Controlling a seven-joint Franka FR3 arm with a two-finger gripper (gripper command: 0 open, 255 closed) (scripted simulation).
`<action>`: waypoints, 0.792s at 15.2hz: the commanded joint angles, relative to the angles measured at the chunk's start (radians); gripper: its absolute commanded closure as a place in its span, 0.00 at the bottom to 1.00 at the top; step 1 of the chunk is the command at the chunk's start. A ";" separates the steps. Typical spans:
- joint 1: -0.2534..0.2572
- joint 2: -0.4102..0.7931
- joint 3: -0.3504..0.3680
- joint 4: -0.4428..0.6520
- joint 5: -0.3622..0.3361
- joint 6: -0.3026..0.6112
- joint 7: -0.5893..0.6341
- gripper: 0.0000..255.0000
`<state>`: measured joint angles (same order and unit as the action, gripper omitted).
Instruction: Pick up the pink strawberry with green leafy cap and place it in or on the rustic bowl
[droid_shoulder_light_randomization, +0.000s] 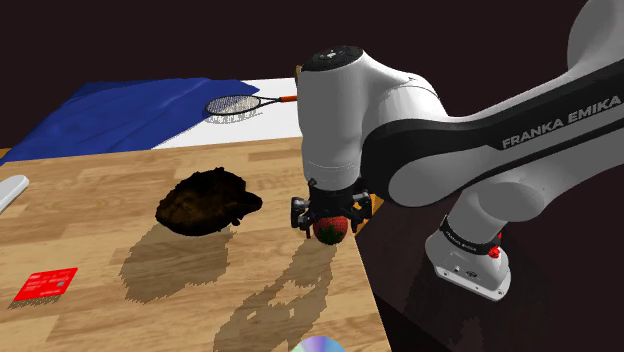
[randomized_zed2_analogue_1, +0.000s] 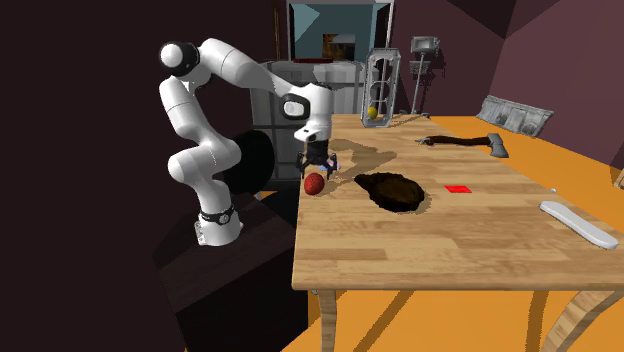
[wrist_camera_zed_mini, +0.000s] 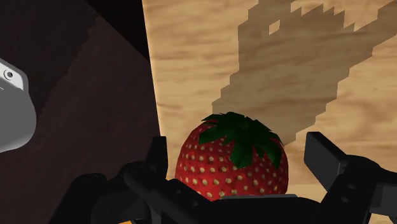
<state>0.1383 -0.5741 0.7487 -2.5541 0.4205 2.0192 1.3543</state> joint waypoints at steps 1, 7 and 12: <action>0.001 0.001 0.003 -0.011 0.003 0.012 -0.001 0.00; 0.001 0.001 0.003 -0.011 0.003 0.012 -0.001 0.00; 0.001 0.002 0.003 -0.011 0.003 0.012 -0.001 1.00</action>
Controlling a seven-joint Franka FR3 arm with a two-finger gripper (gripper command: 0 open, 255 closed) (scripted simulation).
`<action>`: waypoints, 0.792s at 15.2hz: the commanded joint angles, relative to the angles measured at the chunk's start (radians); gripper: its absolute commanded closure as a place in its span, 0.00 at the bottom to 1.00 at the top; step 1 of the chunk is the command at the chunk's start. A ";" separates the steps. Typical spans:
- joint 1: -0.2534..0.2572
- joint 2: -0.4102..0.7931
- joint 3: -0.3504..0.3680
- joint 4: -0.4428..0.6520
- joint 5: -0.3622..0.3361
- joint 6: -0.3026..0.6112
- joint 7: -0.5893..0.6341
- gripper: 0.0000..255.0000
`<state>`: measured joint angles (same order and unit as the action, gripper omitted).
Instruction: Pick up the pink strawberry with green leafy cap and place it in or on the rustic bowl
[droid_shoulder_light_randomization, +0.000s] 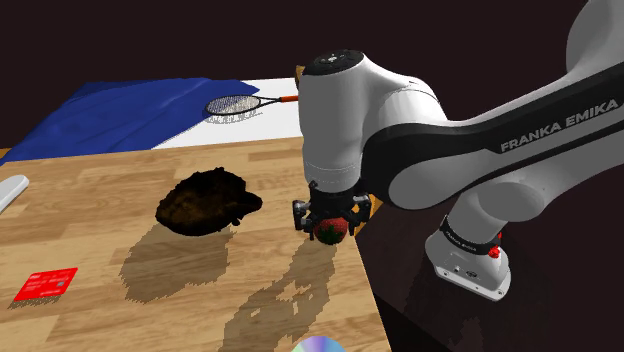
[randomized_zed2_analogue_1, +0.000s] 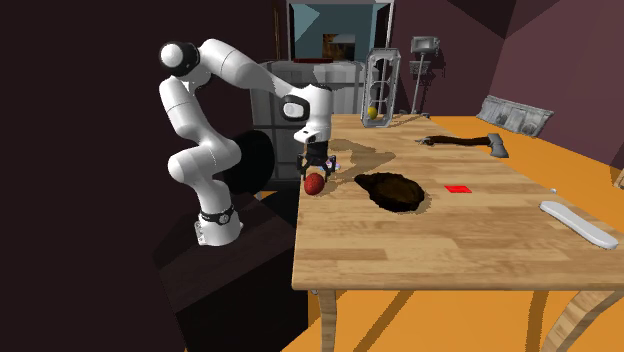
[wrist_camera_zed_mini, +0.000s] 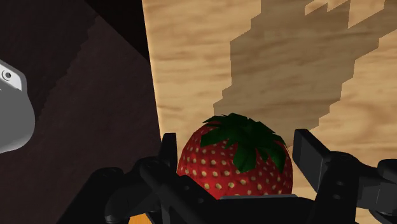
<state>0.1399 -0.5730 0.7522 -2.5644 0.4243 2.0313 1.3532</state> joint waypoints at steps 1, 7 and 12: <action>0.000 0.000 0.000 -0.001 0.000 0.000 0.000 1.00; 0.002 -0.014 -0.014 0.017 -0.005 -0.031 -0.001 1.00; 0.005 -0.042 -0.045 0.063 -0.018 -0.107 -0.002 1.00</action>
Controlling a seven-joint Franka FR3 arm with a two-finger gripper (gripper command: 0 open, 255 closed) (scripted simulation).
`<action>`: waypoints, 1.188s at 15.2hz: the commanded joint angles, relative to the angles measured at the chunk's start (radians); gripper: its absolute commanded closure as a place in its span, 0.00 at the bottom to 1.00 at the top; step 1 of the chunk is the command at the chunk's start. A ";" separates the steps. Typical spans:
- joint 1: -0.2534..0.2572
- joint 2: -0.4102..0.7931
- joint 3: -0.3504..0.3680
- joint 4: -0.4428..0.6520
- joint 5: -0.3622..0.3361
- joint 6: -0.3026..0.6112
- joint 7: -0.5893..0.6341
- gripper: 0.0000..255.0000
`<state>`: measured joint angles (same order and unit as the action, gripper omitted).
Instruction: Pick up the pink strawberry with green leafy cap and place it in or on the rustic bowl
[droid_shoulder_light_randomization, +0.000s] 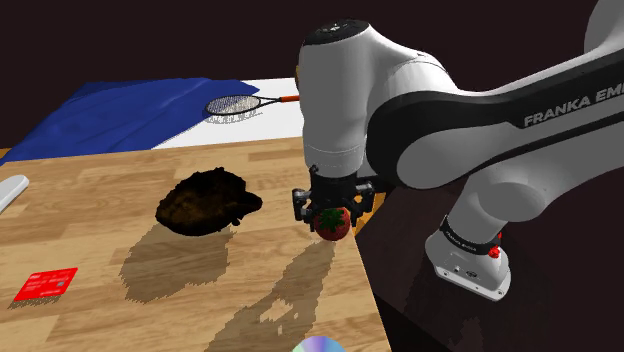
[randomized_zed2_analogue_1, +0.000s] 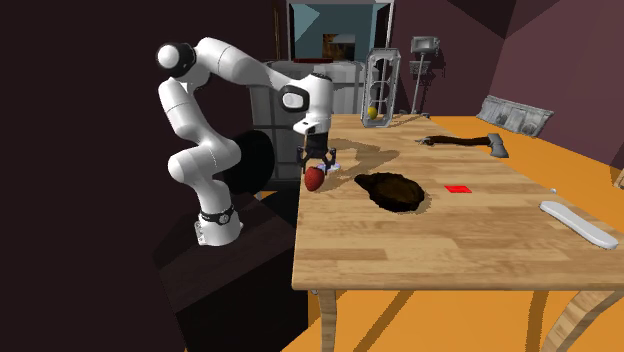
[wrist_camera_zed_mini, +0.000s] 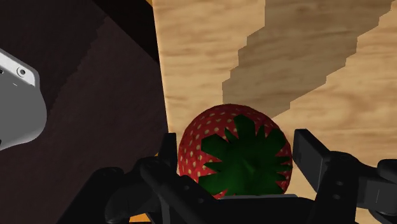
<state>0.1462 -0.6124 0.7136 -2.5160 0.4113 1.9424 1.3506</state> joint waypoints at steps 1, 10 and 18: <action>-0.002 -0.007 -0.012 0.025 -0.008 -0.032 0.001 1.00; -0.004 -0.035 -0.059 0.122 -0.034 -0.159 0.003 1.00; -0.011 -0.041 -0.093 0.220 -0.058 -0.264 0.008 1.00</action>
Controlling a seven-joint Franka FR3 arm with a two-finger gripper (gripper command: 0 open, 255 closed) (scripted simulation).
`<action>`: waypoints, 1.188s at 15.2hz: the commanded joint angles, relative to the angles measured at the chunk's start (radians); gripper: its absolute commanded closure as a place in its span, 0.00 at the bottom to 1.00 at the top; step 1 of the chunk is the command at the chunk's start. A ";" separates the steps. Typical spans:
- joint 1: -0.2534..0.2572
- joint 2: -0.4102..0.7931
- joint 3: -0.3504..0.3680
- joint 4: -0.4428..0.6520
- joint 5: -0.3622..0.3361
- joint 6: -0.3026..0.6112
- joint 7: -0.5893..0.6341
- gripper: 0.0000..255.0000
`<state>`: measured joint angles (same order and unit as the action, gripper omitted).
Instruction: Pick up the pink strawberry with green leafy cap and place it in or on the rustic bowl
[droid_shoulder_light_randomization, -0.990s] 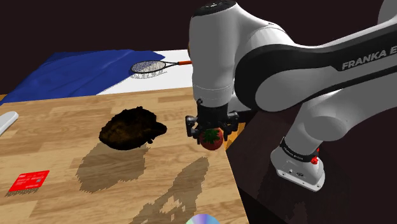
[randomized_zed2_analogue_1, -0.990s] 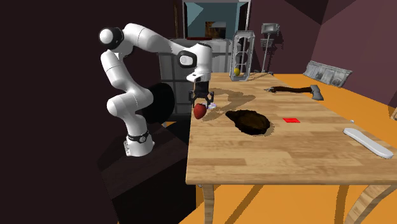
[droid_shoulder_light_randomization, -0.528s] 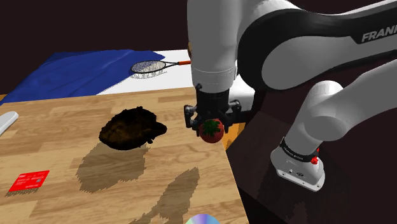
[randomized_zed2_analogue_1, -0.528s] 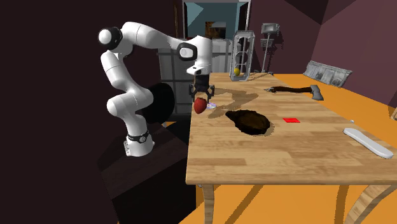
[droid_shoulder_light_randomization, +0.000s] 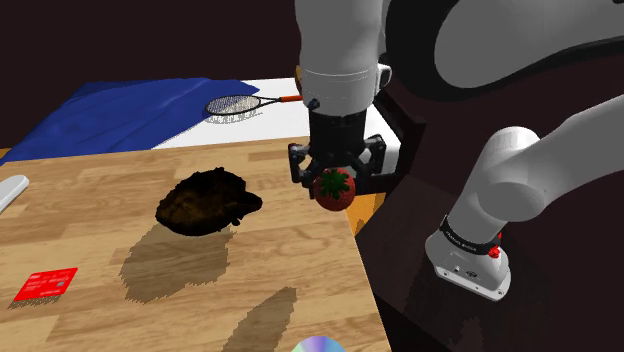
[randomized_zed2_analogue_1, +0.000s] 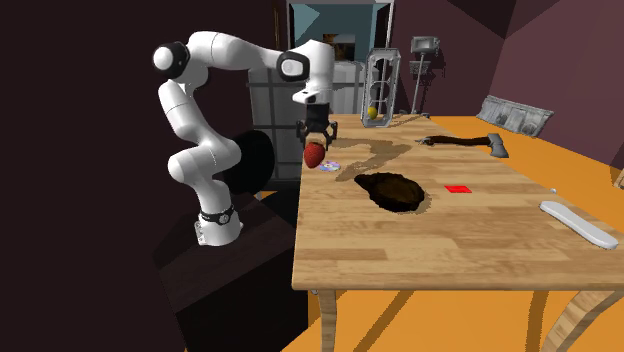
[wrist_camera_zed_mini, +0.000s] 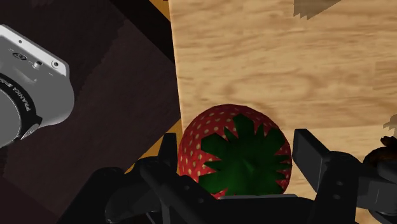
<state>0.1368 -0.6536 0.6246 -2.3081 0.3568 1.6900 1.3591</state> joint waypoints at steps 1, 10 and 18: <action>-0.003 0.001 -0.008 0.025 -0.006 -0.025 0.001 1.00; -0.045 0.094 0.005 0.174 -0.048 -0.079 0.023 1.00; -0.161 0.480 0.172 0.481 -0.236 -0.037 0.155 1.00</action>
<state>-0.0101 -0.2350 0.7722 -1.8665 0.1577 1.6412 1.4930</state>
